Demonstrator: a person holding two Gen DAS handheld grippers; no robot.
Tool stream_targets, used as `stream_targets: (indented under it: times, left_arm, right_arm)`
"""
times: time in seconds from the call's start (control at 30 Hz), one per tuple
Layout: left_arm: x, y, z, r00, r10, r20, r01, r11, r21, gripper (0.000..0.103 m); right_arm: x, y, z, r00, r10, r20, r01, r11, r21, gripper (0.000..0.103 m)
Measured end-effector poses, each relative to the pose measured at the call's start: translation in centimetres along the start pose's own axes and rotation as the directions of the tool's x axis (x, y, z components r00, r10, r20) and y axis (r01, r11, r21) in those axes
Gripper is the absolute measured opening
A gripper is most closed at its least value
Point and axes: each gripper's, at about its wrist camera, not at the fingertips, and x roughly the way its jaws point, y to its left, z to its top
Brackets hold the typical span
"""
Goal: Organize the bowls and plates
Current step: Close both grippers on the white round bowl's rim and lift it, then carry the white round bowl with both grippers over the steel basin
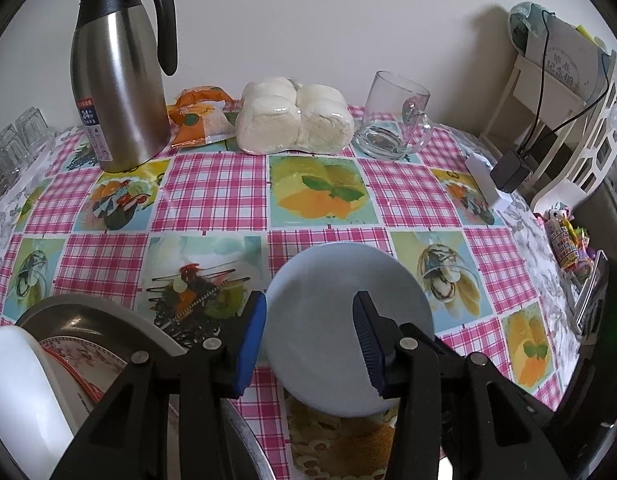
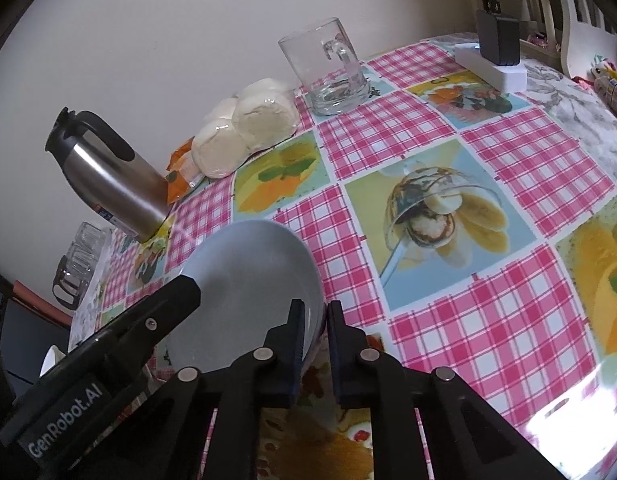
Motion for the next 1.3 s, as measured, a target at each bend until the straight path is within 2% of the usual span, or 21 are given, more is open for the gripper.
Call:
stream_targets:
  times: [0.43, 0.5, 0.63, 0.7, 0.77, 1.03, 1.17, 1.3]
  left_arm:
    - [2.2, -1.1, -1.2, 0.998, 0.032, -0.061, -0.029, 0.998, 0.049, 0.046]
    - [2.6, -1.1, -1.4, 0.997, 0.029, -0.072, -0.025, 0.999, 0.047, 0.038]
    - [2.9, -1.0, -1.5, 0.997, 0.032, -0.069, -0.029, 0.999, 0.045, 0.031]
    - [2.9, -0.5, -1.5, 0.997, 0.02, -0.07, -0.018, 0.999, 0.026, 0.019]
    - [2.9, -0.3, -1.4, 0.998, 0.005, -0.069, -0.004, 1.0, 0.015, 0.017]
    - [1.8, -0.7, -1.1, 0.999, -0.012, -0.043, 0.013, 1.0, 0.027, 0.017]
    - [0.8, -0.7, -0.9, 0.999, -0.038, -0.026, 0.039, 0.999, 0.021, 0.016]
    - [-1.2, -0.9, -0.3, 0.999, -0.032, 0.019, 0.031, 0.999, 0.035, 0.016]
  right_arm:
    - [-0.8, -2.0, 0.4, 1.0, 0.014, -0.001, -0.014, 0.999, 0.048, 0.011]
    - [-0.7, -2.1, 0.4, 1.0, 0.015, -0.004, -0.015, 0.999, 0.052, 0.011]
    - [-0.6, -2.1, 0.3, 1.0, 0.015, -0.011, -0.015, 0.999, 0.051, 0.011]
    - [-0.6, -2.0, 0.3, 1.0, 0.011, -0.013, -0.01, 0.999, 0.047, 0.011]
    - [-0.7, -1.9, 0.3, 1.0, -0.004, -0.013, 0.004, 0.999, 0.039, 0.011]
    - [-1.4, -1.8, 0.4, 1.0, -0.019, -0.018, 0.019, 0.999, 0.043, 0.012]
    - [-2.9, -1.4, 0.8, 1.0, -0.013, 0.012, 0.012, 0.999, 0.039, 0.012]
    - [-4.2, -0.7, 1.1, 0.999, -0.007, 0.032, 0.007, 1.0, 0.03, 0.012]
